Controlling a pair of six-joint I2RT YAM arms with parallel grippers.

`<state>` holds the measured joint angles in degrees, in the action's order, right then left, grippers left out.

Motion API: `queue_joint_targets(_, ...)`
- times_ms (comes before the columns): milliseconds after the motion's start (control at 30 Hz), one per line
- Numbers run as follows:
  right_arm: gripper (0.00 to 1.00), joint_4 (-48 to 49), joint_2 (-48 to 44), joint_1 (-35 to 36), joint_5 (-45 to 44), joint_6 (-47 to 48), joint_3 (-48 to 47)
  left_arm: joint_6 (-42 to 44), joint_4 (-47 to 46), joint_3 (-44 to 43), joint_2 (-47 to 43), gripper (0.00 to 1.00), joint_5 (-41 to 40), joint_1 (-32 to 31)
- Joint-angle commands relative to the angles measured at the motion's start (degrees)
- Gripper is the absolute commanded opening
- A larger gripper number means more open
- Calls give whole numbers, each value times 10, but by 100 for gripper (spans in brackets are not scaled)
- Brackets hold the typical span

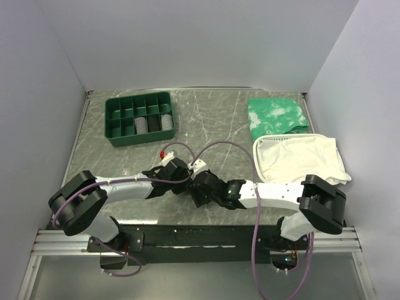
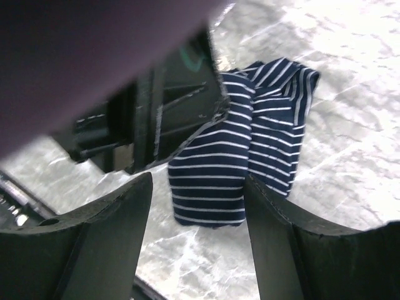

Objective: Roll the underwear
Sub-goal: Roll the underwear to the center of the board.

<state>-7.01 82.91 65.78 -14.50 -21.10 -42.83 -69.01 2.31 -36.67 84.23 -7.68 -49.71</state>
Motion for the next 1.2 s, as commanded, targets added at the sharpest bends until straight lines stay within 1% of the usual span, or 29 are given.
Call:
queue_joint_targets(0,67,-2,27,15,-32,20,-23,21,40,0,12,42,24,7)
queue_joint_targets(367,64,7,62,33,-59,-3,-12,34,30,5,10,43,48,27)
queue_joint_targets(467,62,6,63,34,-62,-6,-13,33,24,9,11,43,54,30)
queue_joint_targets(667,50,15,52,34,-60,-20,-5,32,20,14,9,43,58,34)
queue_joint_targets(700,46,15,51,34,-58,-23,-4,32,20,13,8,43,58,35)
queue_joint_targets(767,41,21,46,34,-46,-27,-1,33,21,14,6,43,58,38)
queue_joint_targets(800,37,23,45,35,-45,-31,0,34,21,14,6,43,58,38)
queue_joint_targets(933,29,37,31,26,-27,-44,15,35,22,16,2,43,57,44)
queue_joint_targets(967,26,49,28,22,-7,-52,19,35,21,17,-1,43,57,46)
queue_joint_targets(1100,23,69,2,-4,46,-72,50,32,21,23,-23,47,54,55)
queue_joint_targets(1133,22,88,-5,-12,61,-80,58,31,20,25,-27,48,53,59)
queue_joint_targets(1167,22,111,-11,-29,92,-84,65,29,21,26,-39,53,52,63)
